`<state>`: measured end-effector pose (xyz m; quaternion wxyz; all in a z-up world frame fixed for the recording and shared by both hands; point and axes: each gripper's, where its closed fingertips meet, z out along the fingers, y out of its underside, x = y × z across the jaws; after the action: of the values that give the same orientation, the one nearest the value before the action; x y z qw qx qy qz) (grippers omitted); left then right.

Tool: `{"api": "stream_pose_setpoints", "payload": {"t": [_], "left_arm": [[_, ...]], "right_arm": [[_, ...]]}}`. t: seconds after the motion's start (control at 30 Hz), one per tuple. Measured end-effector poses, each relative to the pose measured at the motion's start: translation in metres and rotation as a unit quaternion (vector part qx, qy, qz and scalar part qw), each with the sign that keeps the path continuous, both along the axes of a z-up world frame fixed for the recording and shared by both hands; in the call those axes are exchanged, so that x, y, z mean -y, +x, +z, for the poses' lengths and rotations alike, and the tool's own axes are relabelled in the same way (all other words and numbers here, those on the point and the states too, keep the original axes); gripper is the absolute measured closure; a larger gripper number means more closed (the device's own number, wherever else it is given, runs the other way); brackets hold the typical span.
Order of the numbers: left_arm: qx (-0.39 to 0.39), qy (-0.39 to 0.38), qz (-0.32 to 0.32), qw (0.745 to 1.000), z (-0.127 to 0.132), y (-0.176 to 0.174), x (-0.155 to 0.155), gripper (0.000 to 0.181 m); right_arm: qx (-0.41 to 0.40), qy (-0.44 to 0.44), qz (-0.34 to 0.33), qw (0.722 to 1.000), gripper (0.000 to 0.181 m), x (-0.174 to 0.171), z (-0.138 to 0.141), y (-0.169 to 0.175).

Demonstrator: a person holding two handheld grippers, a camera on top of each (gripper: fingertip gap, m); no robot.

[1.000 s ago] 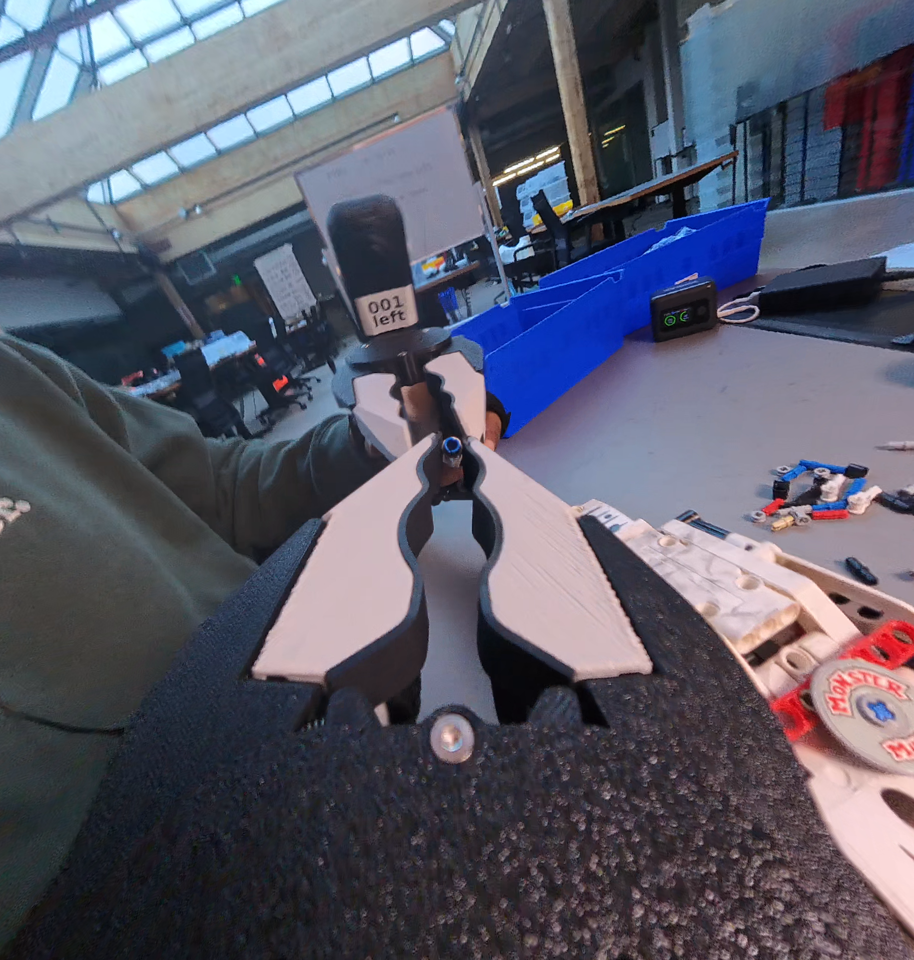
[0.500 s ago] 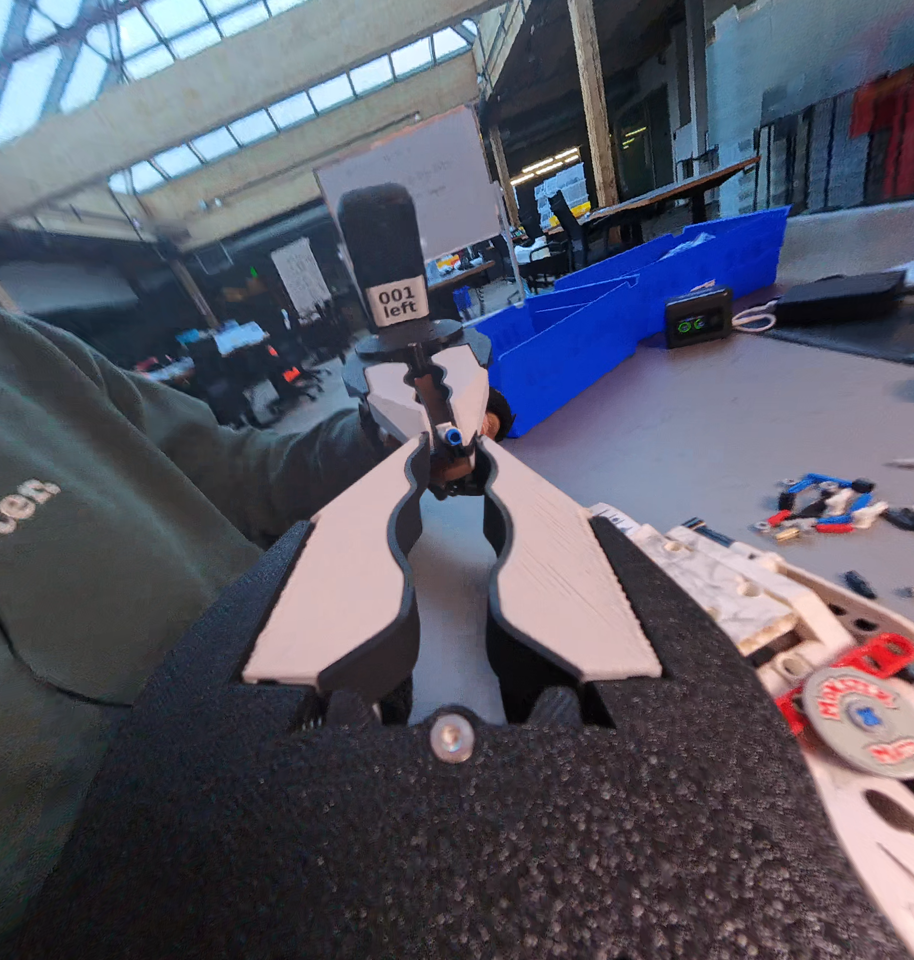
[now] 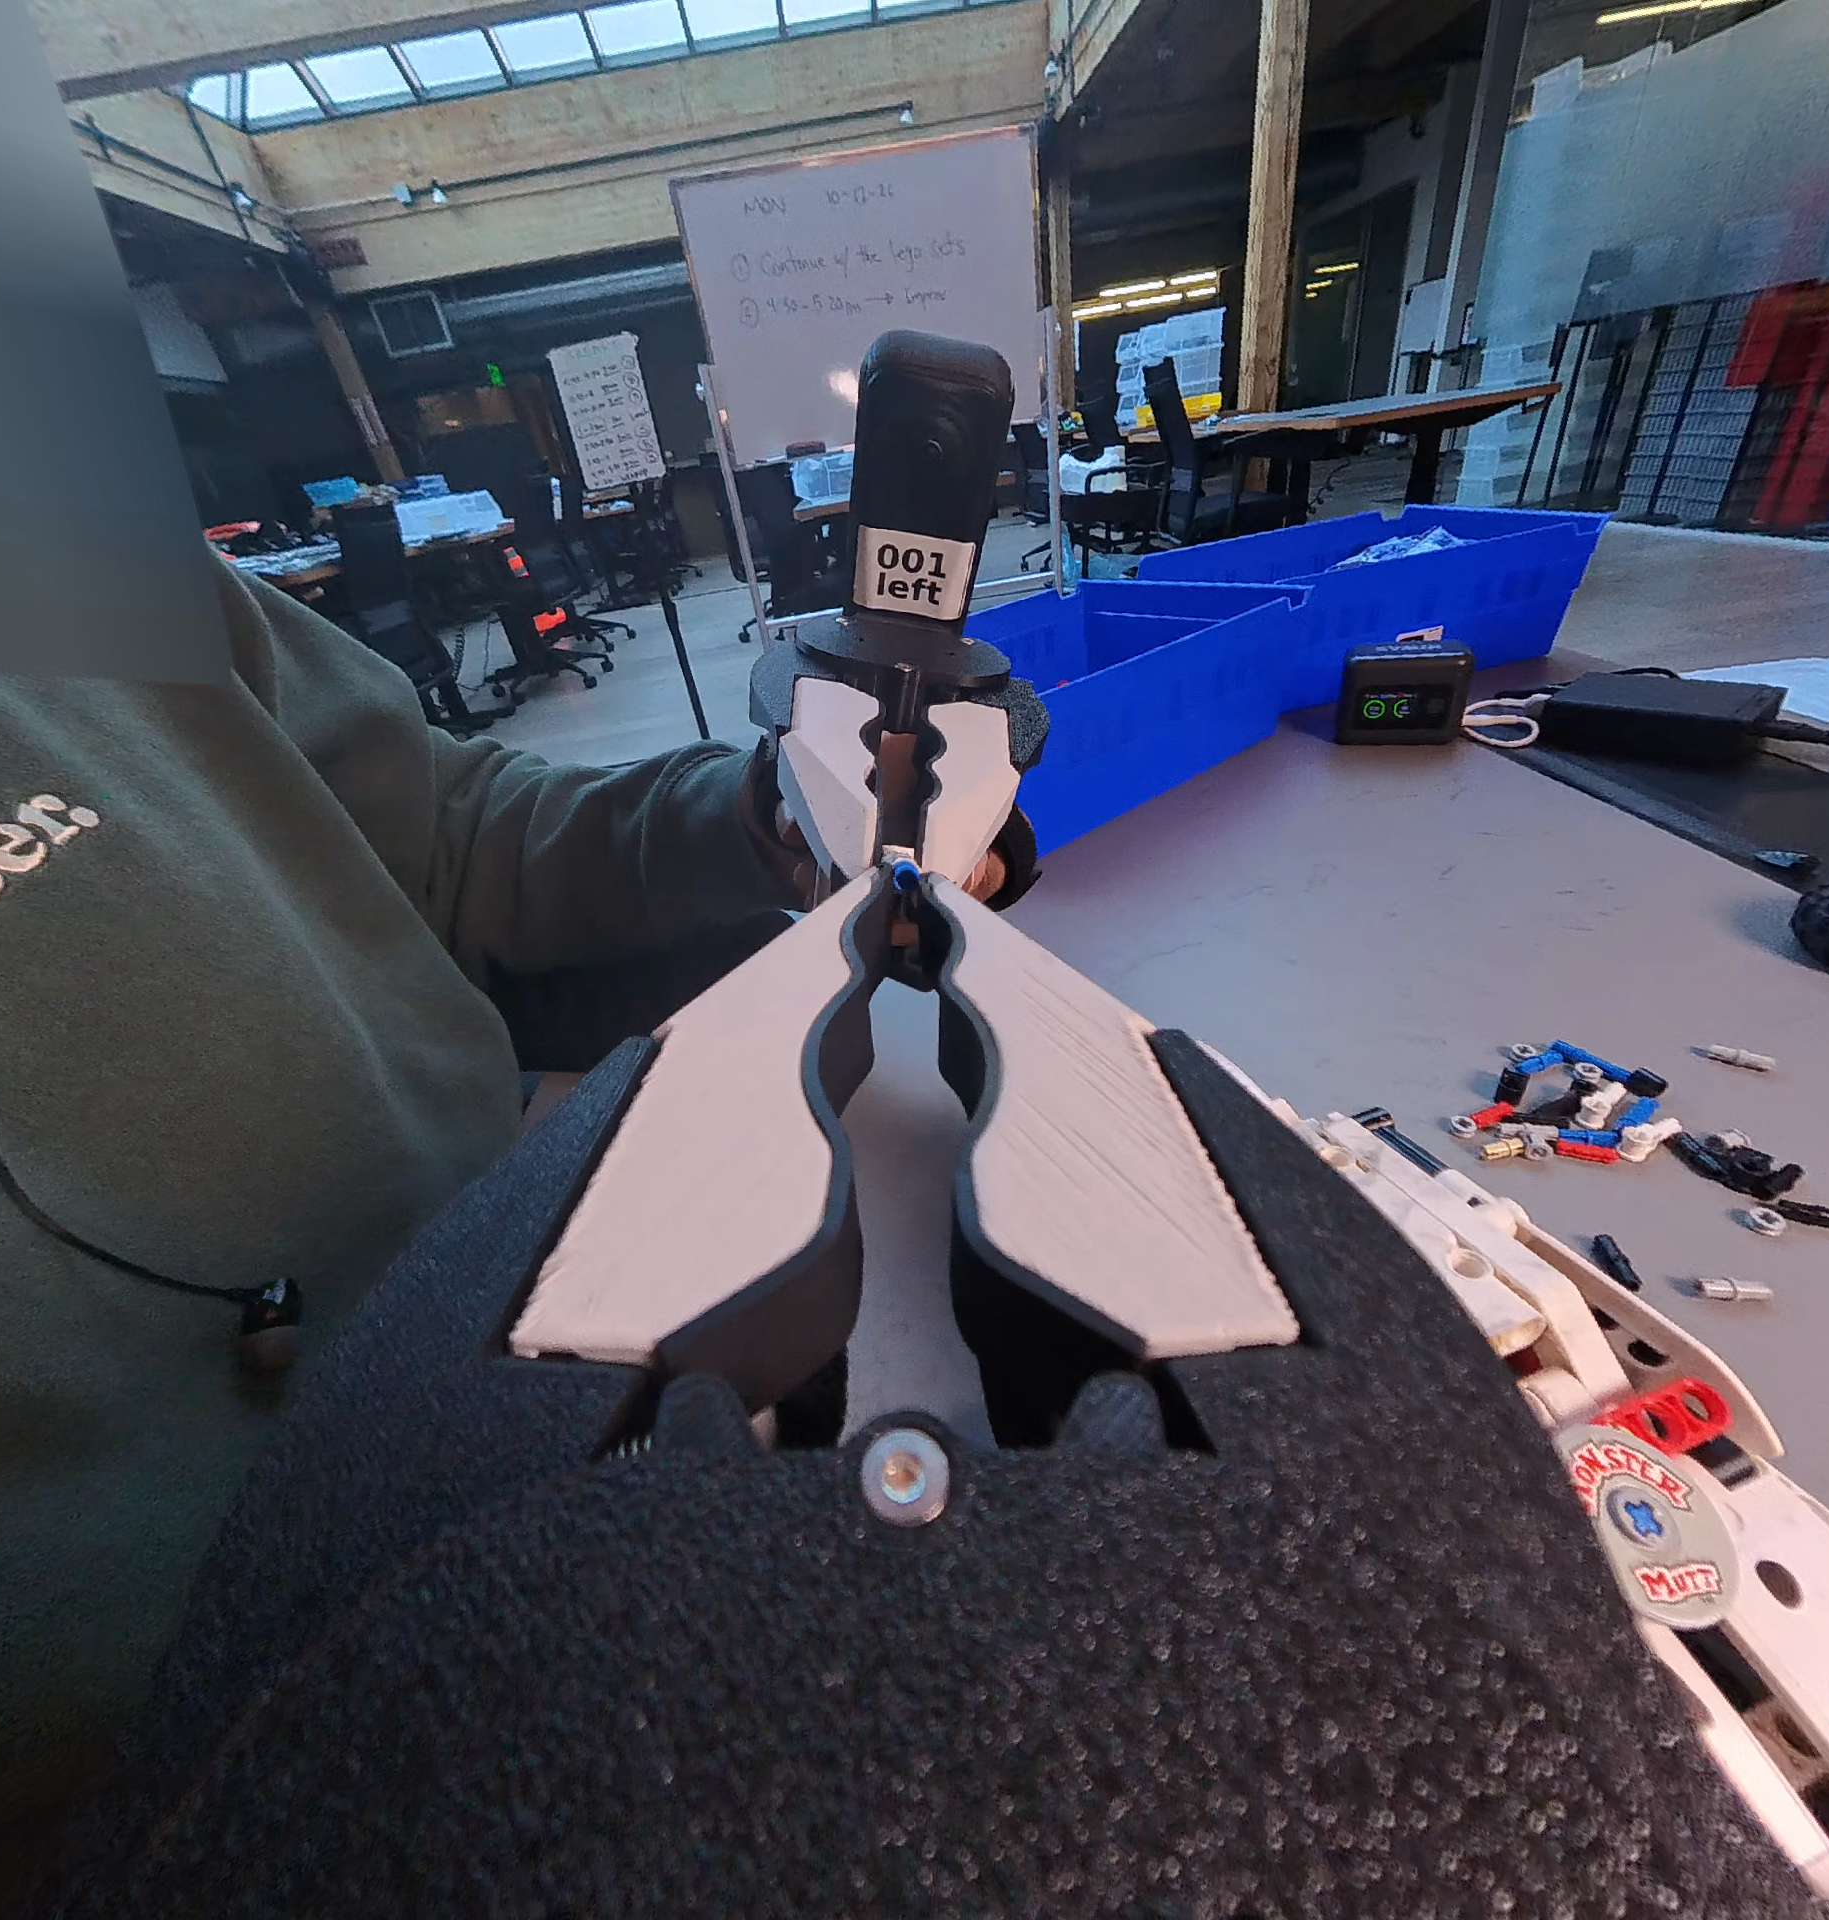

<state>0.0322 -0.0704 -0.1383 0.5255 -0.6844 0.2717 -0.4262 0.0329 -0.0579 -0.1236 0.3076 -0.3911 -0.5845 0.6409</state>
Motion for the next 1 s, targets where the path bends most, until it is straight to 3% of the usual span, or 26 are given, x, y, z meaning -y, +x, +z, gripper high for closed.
{"api": "stream_pose_setpoints", "payload": {"t": [0.17, 0.23, 0.33, 0.57, 0.67, 0.73, 0.9, 1.0], "left_arm": [[-0.006, 0.020, 0.018, 1.000, 0.003, 0.001, -0.002, 0.173], [-0.011, 0.024, 0.019, 0.999, 0.004, 0.004, -0.002, 0.160], [-0.018, 0.031, 0.022, 0.999, 0.005, 0.006, -0.002, 0.174], [0.009, 0.029, 0.027, 0.999, 0.016, 0.003, -0.005, 0.174], [0.010, 0.019, 0.072, 0.997, 0.010, -0.027, -0.011, 0.174], [0.020, 0.008, 0.083, 0.996, 0.006, -0.039, -0.008, 0.174], [0.017, 0.006, 0.095, 0.995, 0.006, -0.039, -0.021, 0.174], [0.014, 0.003, 0.121, 0.993, -0.001, -0.047, -0.027, 0.175]], "right_arm": [[0.000, -0.038, 0.012, 0.999, 0.179, -0.001, 0.000, 0.000], [0.003, -0.036, 0.012, 0.999, 0.179, 0.001, -0.002, -0.002], [0.005, -0.037, 0.022, 0.999, 0.179, 0.008, -0.003, -0.004], [-0.037, -0.083, 0.014, 0.996, 0.180, 0.005, 0.009, -0.007], [-0.116, -0.181, -0.023, 0.976, 0.181, -0.041, 0.053, 0.014], [-0.117, -0.094, -0.083, 0.985, 0.180, -0.060, 0.058, 0.022], [-0.079, 0.004, -0.165, 0.983, 0.179, -0.113, 0.078, 0.021], [0.000, 0.080, -0.181, 0.980, 0.178, -0.159, 0.062, 0.004]]}}
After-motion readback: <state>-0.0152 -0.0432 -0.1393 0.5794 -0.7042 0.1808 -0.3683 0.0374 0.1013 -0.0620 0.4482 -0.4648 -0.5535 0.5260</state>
